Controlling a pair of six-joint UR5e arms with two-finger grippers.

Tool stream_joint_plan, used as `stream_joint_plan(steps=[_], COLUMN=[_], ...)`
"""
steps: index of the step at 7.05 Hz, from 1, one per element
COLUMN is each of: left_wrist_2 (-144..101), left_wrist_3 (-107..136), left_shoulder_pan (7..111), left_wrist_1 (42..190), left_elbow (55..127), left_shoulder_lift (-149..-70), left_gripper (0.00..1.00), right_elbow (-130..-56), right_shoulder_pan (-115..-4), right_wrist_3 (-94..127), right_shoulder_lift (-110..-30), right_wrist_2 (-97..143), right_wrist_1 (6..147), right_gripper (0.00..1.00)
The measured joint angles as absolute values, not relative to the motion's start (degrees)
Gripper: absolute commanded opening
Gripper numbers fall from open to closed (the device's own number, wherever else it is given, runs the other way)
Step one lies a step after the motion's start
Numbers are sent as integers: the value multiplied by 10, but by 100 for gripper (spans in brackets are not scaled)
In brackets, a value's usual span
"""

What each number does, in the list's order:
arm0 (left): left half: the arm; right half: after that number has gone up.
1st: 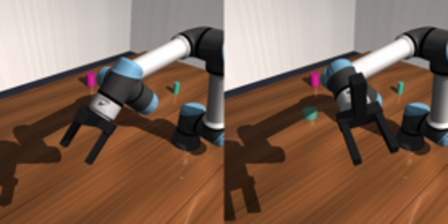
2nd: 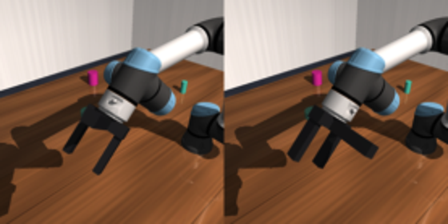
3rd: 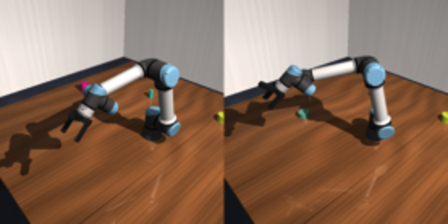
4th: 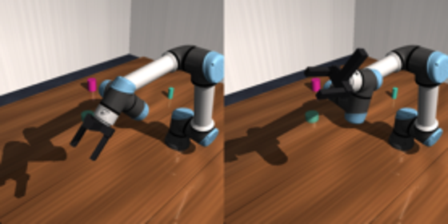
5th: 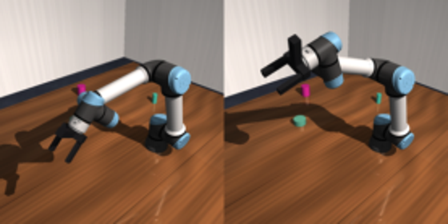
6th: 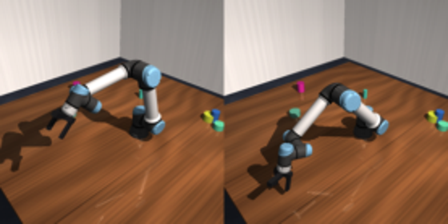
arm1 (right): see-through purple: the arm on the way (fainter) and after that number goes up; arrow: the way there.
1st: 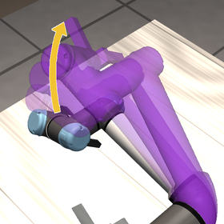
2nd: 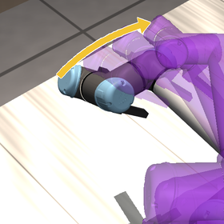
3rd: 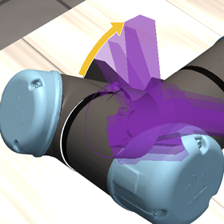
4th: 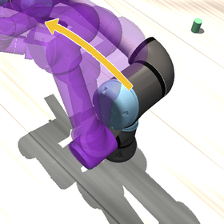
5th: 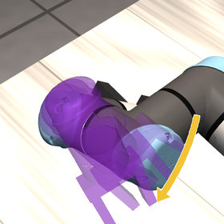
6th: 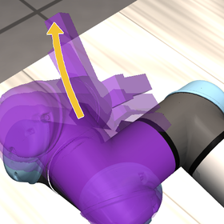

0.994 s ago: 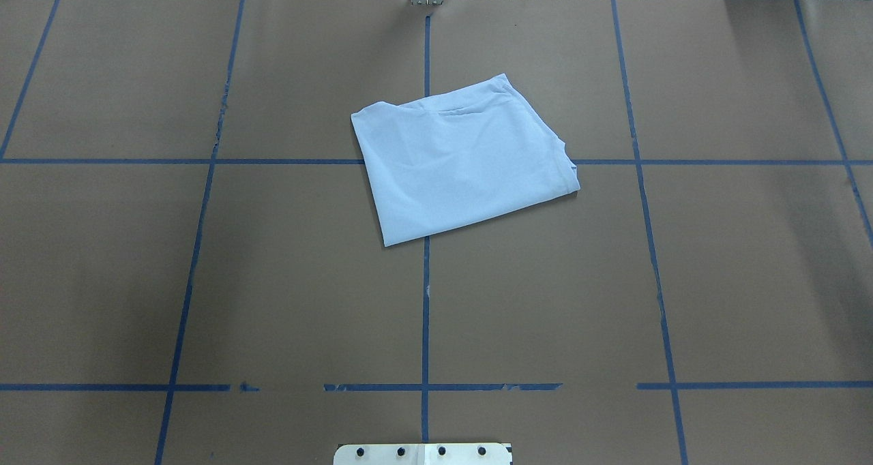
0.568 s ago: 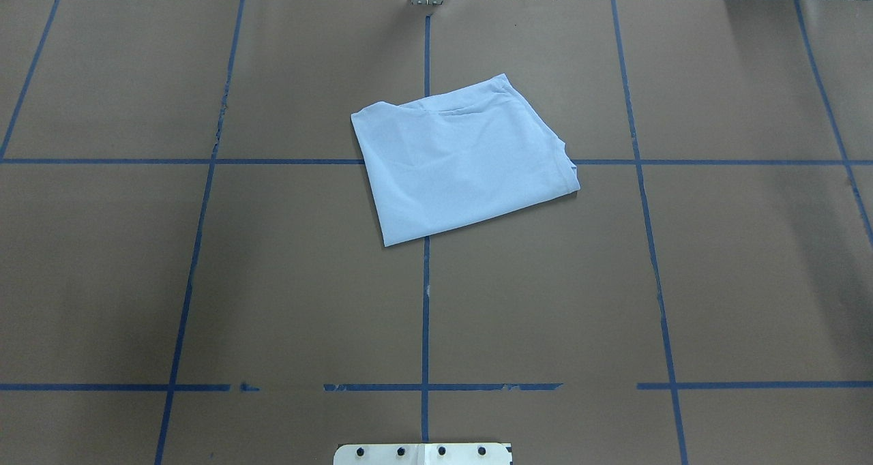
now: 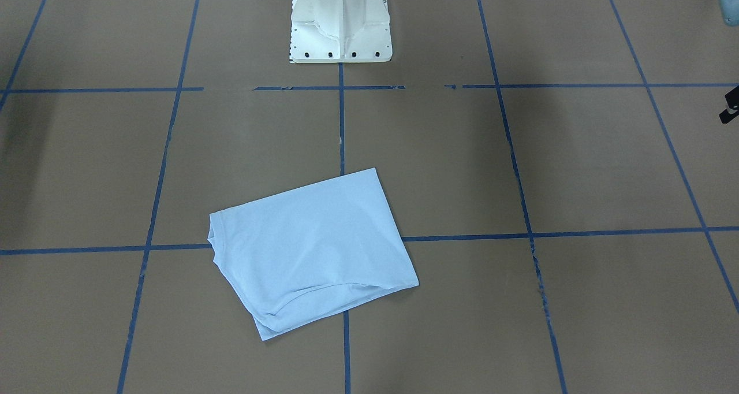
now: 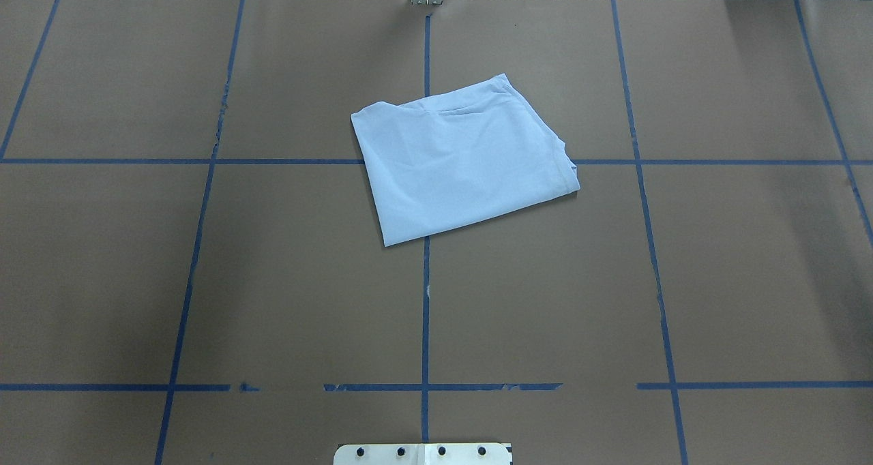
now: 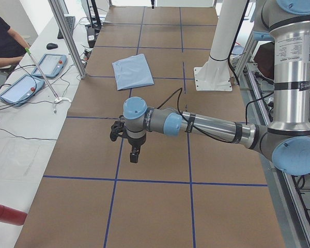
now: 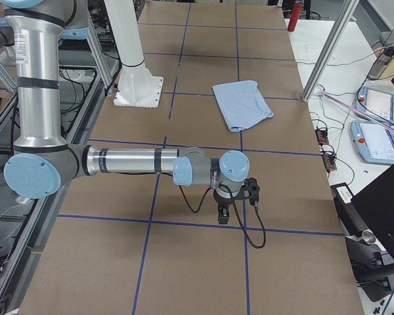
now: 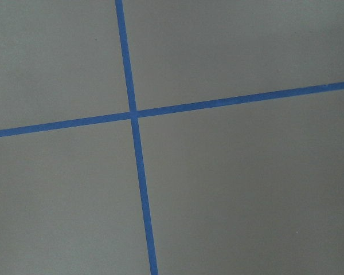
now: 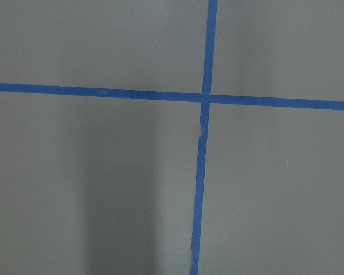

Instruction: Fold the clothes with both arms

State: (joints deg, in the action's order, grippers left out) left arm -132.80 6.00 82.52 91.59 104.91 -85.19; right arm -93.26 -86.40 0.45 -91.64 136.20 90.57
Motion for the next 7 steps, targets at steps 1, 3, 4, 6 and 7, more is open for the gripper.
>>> stream_joint_plan(steps=[1,3,4,6,7], left_wrist_2=[-1331,-1343,-1346,-1347,-1350], left_wrist_3=[60,60,60,60,60], left_shoulder_pan=[825,825,825,826,834], left_wrist_1=[915,914,913,912,912], left_elbow=[1047,1043,1037,1027,1026], left_shoulder_lift=[-853,-856,-857,-856,-854], left_gripper=[100,100,100,100,100], right_elbow=[-935,-955,-966,-974,-974], right_shoulder_pan=[-864,-864,-864,-864,-864], right_wrist_3=[5,5,4,4,4], right_shoulder_lift=[-917,-925,-932,-938,-939], right_wrist_2=[1363,1363,1363,1362,1361], right_wrist_1=[905,908,909,909,909], right_gripper=[100,100,100,100,100])
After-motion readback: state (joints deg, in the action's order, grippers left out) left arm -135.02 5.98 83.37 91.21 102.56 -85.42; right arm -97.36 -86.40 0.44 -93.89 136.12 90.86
